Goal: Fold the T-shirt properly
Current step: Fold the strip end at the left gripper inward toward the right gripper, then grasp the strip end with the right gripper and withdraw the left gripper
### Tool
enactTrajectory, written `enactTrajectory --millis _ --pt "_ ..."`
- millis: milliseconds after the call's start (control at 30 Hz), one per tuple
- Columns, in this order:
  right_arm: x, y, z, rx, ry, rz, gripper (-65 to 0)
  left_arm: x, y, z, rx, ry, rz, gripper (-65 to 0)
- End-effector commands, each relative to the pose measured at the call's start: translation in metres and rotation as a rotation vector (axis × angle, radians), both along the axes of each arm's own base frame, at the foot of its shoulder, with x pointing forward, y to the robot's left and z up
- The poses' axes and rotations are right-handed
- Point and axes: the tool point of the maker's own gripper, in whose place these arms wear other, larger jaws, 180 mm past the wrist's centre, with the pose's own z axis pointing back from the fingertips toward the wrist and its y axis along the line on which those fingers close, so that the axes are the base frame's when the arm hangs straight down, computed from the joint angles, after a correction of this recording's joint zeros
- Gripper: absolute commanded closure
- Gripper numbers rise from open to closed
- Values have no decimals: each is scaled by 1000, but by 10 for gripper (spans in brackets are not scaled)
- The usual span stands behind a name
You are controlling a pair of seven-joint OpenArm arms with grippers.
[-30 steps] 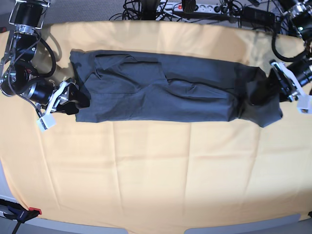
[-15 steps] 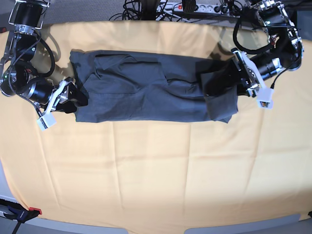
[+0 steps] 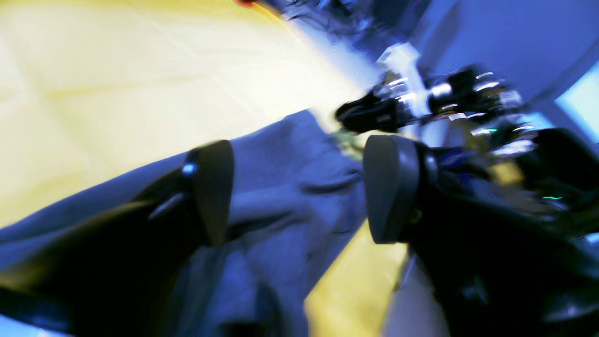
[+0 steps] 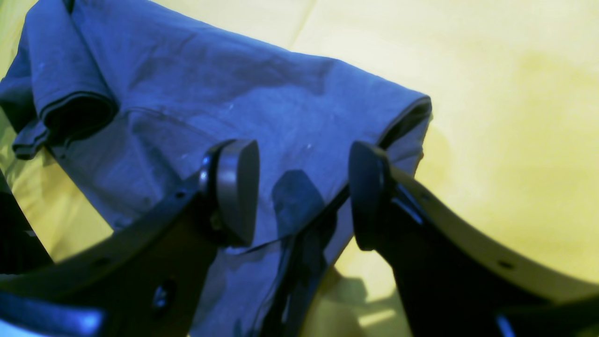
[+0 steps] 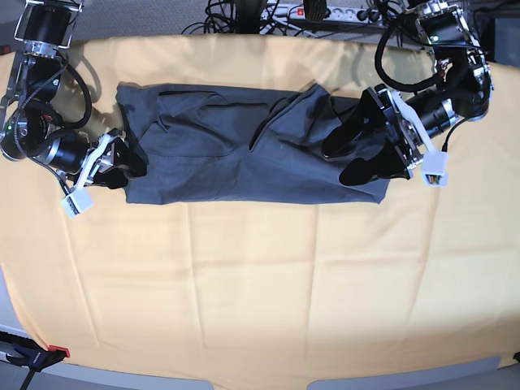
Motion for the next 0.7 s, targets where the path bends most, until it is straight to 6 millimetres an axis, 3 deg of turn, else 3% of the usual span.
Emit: enactTrajectory --millis 0,67,200,333,467,667 --pt "8 -2 16 13 -54 0 -331 8 8 12 10 -55 35 -281" --pt "8 -2 17 21 -57 2 -331 19 27 6 84 -49 121 0" --pt "14 8 33 99 -96 16 -331 34 62 -15 220 -1 297 0" --pt "31 0 44 41 -139 9 -331 40 71 -40 289 69 345 0" --pt "42 -33 29 -141 -71 -100 -331 42 67 -71 290 148 330 0" --pt "24 -70 -5 -300 87 -240 -333 38 60 -118 245 280 310 0"
